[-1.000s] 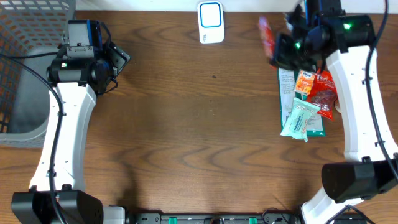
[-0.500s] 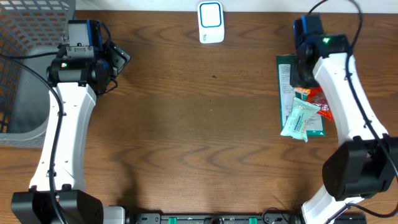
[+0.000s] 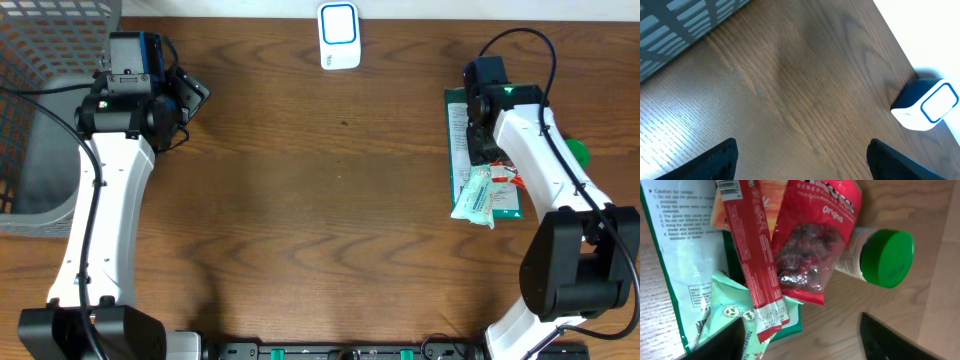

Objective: Scan the item barcode

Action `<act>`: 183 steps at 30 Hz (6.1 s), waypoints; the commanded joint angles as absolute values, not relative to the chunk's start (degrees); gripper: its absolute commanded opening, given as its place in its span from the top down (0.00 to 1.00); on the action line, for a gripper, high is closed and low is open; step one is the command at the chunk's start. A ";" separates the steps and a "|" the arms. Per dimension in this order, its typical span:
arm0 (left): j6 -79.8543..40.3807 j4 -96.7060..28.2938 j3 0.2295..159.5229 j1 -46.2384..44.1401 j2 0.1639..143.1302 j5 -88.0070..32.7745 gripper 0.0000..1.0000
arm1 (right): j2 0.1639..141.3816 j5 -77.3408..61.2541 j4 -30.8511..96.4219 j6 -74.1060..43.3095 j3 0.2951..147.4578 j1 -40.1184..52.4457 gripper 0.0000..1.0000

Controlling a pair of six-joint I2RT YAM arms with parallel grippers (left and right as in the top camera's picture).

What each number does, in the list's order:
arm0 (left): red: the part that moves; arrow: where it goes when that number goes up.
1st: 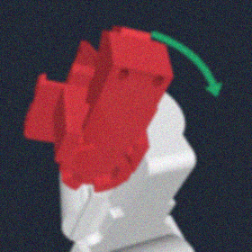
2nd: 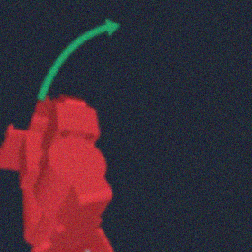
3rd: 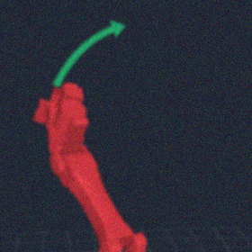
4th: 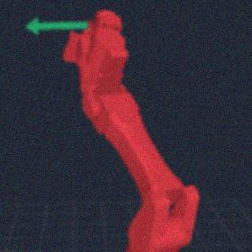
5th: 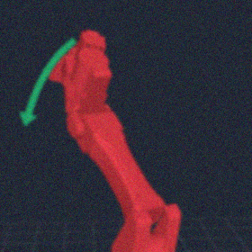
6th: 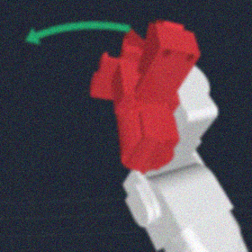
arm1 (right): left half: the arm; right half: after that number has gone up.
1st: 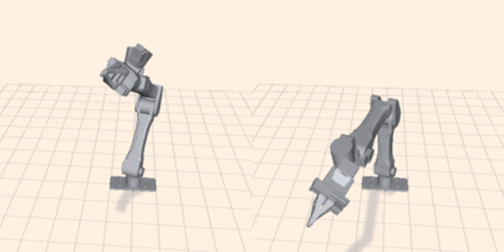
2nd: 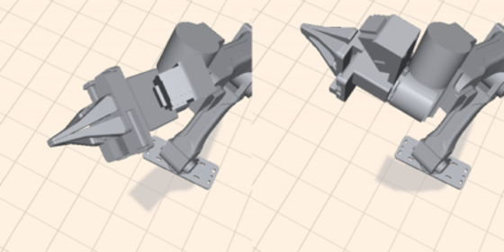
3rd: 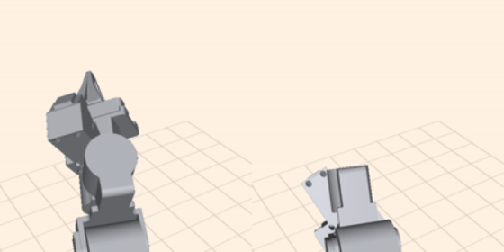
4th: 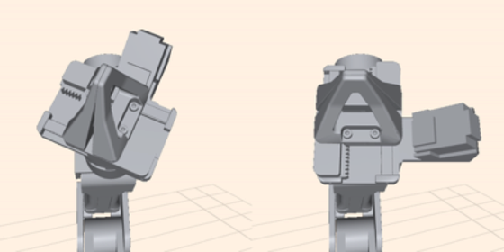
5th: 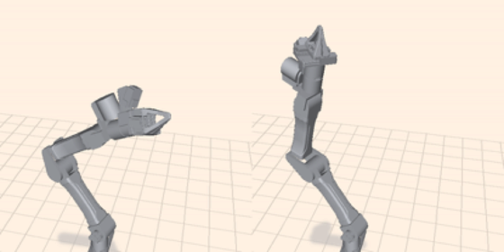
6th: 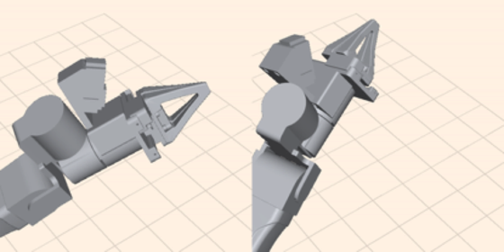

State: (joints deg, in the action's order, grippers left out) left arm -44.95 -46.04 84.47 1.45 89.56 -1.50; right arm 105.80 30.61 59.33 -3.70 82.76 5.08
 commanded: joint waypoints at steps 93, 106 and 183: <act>-44.36 -46.02 85.52 1.54 89.52 -0.78 0.17 | 27.29 8.64 58.65 -0.47 76.42 10.28 0.01; -44.36 -46.02 85.52 1.54 89.52 -0.78 0.17 | 1.80 8.56 34.92 -3.31 40.56 6.20 0.01; -42.41 -46.26 85.52 1.61 50.19 -0.27 0.17 | 0.32 1.39 4.12 -11.97 0.30 4.47 0.01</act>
